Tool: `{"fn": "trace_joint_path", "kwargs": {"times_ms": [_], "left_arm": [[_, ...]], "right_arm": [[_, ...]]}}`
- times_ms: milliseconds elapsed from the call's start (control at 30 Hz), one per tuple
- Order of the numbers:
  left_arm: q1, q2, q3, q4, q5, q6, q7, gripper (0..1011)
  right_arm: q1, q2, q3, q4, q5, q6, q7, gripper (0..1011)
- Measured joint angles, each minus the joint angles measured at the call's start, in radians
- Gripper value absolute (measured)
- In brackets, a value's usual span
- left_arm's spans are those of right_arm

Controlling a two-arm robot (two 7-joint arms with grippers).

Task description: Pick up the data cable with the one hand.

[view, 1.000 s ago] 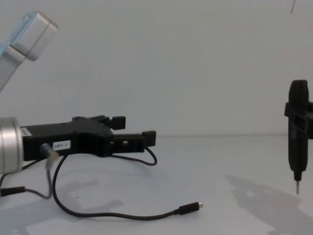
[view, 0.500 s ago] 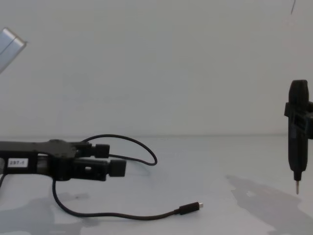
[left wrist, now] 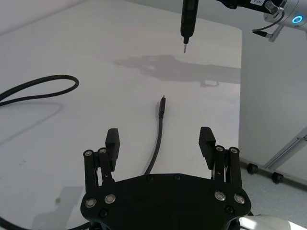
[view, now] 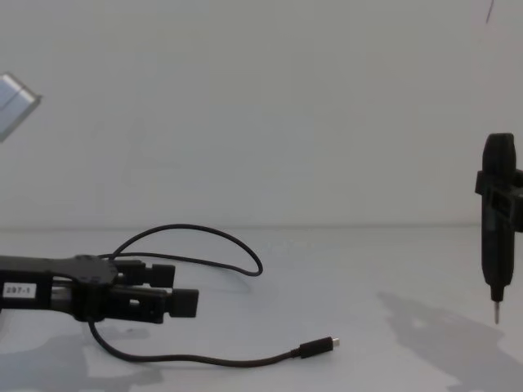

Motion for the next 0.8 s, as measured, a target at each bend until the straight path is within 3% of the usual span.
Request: {"fn": "trace_joint_path", "kwargs": {"times_ms": [467,800], "left_arm": [[-0.045,-0.050,0.060,0.067,0.036,-0.043,-0.014,1001],[-0.073,-0.061,0.093,0.101,0.078,-0.085,-0.015,1001]], "right_arm": [[0.000,0.000,0.000,0.000,0.000,0.000,0.000,279],[0.000,0.000,0.000,0.000,0.000,0.000,0.000,279]]}}
